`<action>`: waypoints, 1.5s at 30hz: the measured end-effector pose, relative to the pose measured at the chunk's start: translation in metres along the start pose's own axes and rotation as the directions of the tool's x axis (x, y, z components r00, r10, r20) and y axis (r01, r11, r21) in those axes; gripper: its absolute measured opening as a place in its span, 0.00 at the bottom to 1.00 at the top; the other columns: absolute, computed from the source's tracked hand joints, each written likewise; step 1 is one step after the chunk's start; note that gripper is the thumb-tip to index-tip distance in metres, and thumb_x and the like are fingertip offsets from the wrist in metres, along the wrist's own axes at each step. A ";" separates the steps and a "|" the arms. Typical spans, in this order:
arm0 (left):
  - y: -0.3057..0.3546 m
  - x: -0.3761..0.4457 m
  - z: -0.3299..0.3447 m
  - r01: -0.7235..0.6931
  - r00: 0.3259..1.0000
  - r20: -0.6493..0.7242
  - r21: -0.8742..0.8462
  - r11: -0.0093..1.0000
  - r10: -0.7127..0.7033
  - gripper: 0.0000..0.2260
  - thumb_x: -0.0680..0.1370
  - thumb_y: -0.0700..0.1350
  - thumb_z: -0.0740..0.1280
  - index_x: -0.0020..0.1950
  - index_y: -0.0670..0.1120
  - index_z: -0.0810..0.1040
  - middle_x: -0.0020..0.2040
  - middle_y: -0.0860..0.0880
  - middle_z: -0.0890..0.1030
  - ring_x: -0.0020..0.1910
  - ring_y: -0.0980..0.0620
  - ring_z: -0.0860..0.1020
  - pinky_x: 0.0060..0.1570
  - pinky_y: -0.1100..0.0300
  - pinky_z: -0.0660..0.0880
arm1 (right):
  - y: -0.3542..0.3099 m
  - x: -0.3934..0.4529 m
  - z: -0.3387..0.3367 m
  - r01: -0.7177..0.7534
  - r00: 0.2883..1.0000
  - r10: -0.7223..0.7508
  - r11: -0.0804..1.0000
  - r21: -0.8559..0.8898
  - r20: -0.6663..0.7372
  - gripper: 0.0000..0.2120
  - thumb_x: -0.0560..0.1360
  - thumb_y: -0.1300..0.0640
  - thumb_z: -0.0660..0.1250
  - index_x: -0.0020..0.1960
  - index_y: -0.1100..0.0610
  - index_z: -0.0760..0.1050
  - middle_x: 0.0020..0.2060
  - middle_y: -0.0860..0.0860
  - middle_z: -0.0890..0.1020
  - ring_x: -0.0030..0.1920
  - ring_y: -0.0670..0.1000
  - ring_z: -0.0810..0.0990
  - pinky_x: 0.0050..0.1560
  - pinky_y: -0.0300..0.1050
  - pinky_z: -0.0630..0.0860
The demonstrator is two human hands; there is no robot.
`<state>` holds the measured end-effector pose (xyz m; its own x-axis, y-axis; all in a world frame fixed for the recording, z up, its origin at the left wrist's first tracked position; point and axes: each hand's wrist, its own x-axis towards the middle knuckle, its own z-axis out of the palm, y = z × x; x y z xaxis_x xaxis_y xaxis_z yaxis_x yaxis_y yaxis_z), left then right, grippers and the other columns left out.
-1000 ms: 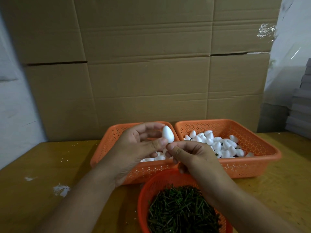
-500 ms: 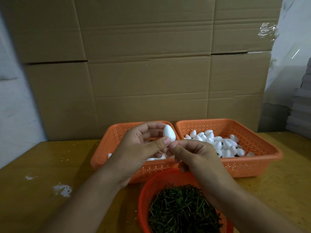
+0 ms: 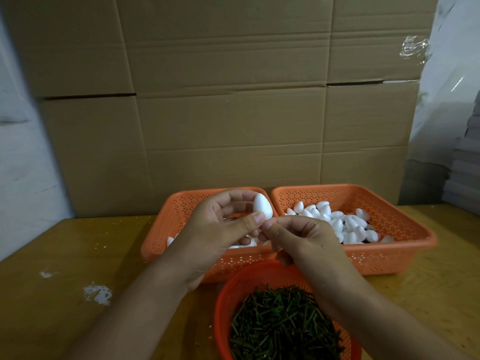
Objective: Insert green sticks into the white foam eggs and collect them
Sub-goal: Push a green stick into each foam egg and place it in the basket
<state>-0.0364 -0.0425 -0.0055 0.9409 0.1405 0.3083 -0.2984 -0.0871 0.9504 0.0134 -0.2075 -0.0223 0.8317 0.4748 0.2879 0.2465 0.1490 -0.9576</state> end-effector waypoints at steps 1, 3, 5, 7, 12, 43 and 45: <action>0.001 0.000 -0.001 0.028 1.000 0.005 -0.006 1.000 -0.028 0.17 0.71 0.48 0.77 0.59 0.50 0.82 0.52 0.47 0.85 0.42 0.52 0.82 0.43 0.59 0.79 | -0.001 0.001 -0.001 -0.009 1.000 0.009 1.000 0.000 -0.001 0.09 0.76 0.53 0.71 0.41 0.55 0.86 0.32 0.49 0.82 0.30 0.44 0.74 0.31 0.37 0.71; 0.005 0.001 -0.005 0.092 0.995 -0.032 -0.009 0.996 -0.092 0.21 0.70 0.51 0.75 0.62 0.49 0.80 0.53 0.46 0.86 0.44 0.52 0.82 0.44 0.58 0.79 | -0.006 0.005 -0.006 -0.036 0.999 0.036 0.999 0.021 -0.019 0.08 0.75 0.55 0.72 0.40 0.56 0.85 0.30 0.51 0.80 0.27 0.45 0.74 0.29 0.37 0.71; 0.009 0.004 -0.013 0.110 0.985 -0.142 0.046 0.993 -0.103 0.16 0.74 0.50 0.72 0.61 0.51 0.79 0.52 0.48 0.86 0.43 0.54 0.82 0.41 0.60 0.80 | -0.011 0.011 -0.017 -0.062 0.995 0.063 0.998 0.012 -0.079 0.06 0.74 0.57 0.73 0.40 0.57 0.85 0.31 0.53 0.82 0.27 0.44 0.76 0.27 0.35 0.72; 0.013 0.007 -0.026 0.093 0.964 -0.257 0.106 0.990 -0.063 0.08 0.80 0.45 0.68 0.59 0.51 0.80 0.50 0.49 0.86 0.40 0.56 0.82 0.38 0.64 0.79 | -0.016 0.019 -0.036 -0.080 0.982 0.068 0.995 -0.061 -0.178 0.04 0.73 0.58 0.74 0.40 0.57 0.85 0.35 0.55 0.84 0.29 0.43 0.77 0.28 0.35 0.74; 0.008 0.012 -0.056 0.098 0.935 -0.355 0.300 0.949 0.016 0.08 0.80 0.40 0.67 0.54 0.53 0.81 0.48 0.52 0.86 0.40 0.60 0.82 0.40 0.61 0.77 | -0.014 0.039 -0.096 -0.151 0.932 -0.129 0.714 -0.684 -0.340 0.09 0.74 0.55 0.73 0.36 0.58 0.84 0.30 0.57 0.83 0.31 0.56 0.81 0.33 0.48 0.76; -0.033 0.064 -0.078 0.215 0.879 -0.090 0.951 0.221 -0.468 0.07 0.76 0.44 0.72 0.52 0.54 0.81 0.53 0.53 0.83 0.48 0.53 0.83 0.48 0.54 0.83 | -0.008 0.002 -0.034 0.358 0.661 0.485 0.467 -0.808 0.573 0.18 0.74 0.41 0.70 0.63 0.43 0.76 0.54 0.39 0.80 0.48 0.37 0.78 0.44 0.33 0.71; -0.033 0.067 -0.078 0.205 0.877 -0.095 0.960 0.188 -0.472 0.07 0.75 0.45 0.72 0.49 0.57 0.79 0.53 0.54 0.83 0.50 0.53 0.82 0.51 0.53 0.82 | -0.008 0.003 -0.034 0.353 0.659 0.493 0.464 -0.812 0.568 0.18 0.74 0.41 0.70 0.63 0.43 0.76 0.54 0.39 0.80 0.48 0.37 0.78 0.44 0.33 0.71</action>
<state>0.0240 0.0466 -0.0134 0.9502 0.2582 -0.1743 0.2913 -0.9347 0.2035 0.0303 -0.2368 -0.0139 0.3867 0.8793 -0.2782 0.8124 -0.4675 -0.3484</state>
